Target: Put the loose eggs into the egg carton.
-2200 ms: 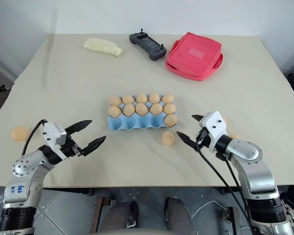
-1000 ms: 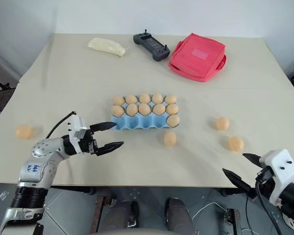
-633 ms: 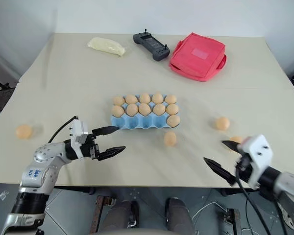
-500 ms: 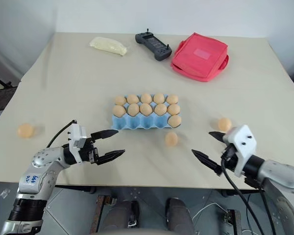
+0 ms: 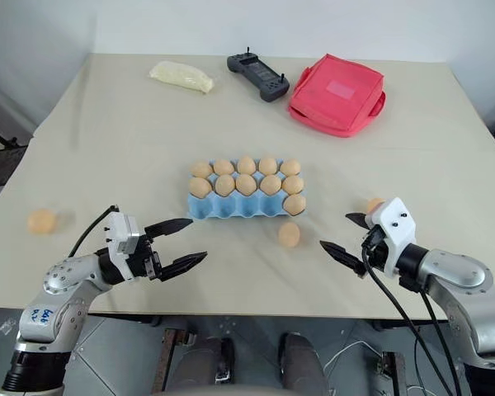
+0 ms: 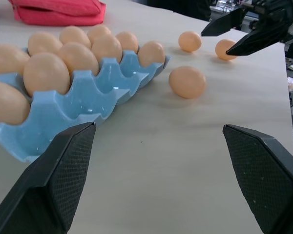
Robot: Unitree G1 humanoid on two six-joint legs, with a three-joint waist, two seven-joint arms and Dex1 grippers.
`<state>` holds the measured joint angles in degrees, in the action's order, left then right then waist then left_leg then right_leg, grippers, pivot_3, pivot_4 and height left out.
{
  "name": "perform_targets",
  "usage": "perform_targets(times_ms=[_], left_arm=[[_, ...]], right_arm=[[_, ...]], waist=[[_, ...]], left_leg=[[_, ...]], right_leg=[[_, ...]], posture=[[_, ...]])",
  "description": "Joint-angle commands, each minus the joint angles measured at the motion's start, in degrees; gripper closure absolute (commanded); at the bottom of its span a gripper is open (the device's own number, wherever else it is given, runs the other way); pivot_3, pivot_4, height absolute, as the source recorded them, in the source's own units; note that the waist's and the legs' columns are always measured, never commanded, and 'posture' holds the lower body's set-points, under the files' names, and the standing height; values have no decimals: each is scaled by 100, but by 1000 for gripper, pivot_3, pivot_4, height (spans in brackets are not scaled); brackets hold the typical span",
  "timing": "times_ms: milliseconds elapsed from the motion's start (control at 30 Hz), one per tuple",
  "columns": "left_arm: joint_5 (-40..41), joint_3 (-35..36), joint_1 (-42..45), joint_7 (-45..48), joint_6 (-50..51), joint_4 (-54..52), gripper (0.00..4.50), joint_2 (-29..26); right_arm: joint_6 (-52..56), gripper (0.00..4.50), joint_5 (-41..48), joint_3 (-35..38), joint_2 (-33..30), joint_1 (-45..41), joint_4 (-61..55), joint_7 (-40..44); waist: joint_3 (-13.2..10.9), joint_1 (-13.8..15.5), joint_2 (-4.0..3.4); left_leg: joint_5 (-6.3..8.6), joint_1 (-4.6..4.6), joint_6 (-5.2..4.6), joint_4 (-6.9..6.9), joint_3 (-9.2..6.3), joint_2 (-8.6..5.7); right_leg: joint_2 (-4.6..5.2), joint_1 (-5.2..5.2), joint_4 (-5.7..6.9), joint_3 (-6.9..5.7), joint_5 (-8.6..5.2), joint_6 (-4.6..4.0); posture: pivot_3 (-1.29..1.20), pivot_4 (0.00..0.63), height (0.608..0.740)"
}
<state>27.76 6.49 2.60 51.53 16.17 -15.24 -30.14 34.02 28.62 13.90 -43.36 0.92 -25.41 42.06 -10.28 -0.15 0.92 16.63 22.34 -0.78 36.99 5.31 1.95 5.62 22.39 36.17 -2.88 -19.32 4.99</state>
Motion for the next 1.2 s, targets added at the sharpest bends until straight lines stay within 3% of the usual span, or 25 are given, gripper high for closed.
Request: perform_targets(times_ms=[33, 200, 367, 733, 1067, 1200], left_arm=[[103, 57, -13, -33, -25, -166, 59, -17], [79, -36, 153, 26, -63, 9, 59, 2], [89, -103, 335, 132, -70, 170, 59, 7], [33, -40, 445, 228, -121, 350, 59, -37], [21, 26, 303, 120, -212, 280, 59, -38], [11, 24, 292, 90, -250, 304, 0, -39]], right_arm=[[-158, 0, 1, 569, -100, 181, 63, 17], [-199, 0, 49, 1446, -237, 468, 360, 67], [-13, 0, -43, 1875, -296, 612, 643, -54], [1004, 0, 59, 1601, -19, 176, 1151, -745], [1318, 0, 47, 1311, 5, 7, 1487, -778], [1514, 907, 71, 1296, 31, 24, 1417, -838]], waist=[[0, 27, 0], [0, 14, 0], [0, 0, -1], [0, -4, -3], [0, -1, -5], [0, 0, -5]], left_leg=[[0, 0, 0, 1, 0, -2], [2, 2, -8, 2, 2, -8], [0, -6, -12, 3, 2, -8], [-1, -6, -12, 5, 4, -7], [-1, -3, -12, 4, 6, -8], [-1, -3, -13, 5, 6, -8]], right_leg=[[0, -1, -1, 0, 1, 2], [3, -7, -13, 2, 7, 12], [1, -14, -10, 2, 10, 14], [1, -12, -7, 4, 11, 13], [2, -9, -8, 4, 12, 15], [2, -9, -7, 5, 12, 16]], posture=[[0, 150, 740], [0, 150, 740], [0, 150, 740], [0, 150, 740], [0, 150, 740], [0, 150, 740]])
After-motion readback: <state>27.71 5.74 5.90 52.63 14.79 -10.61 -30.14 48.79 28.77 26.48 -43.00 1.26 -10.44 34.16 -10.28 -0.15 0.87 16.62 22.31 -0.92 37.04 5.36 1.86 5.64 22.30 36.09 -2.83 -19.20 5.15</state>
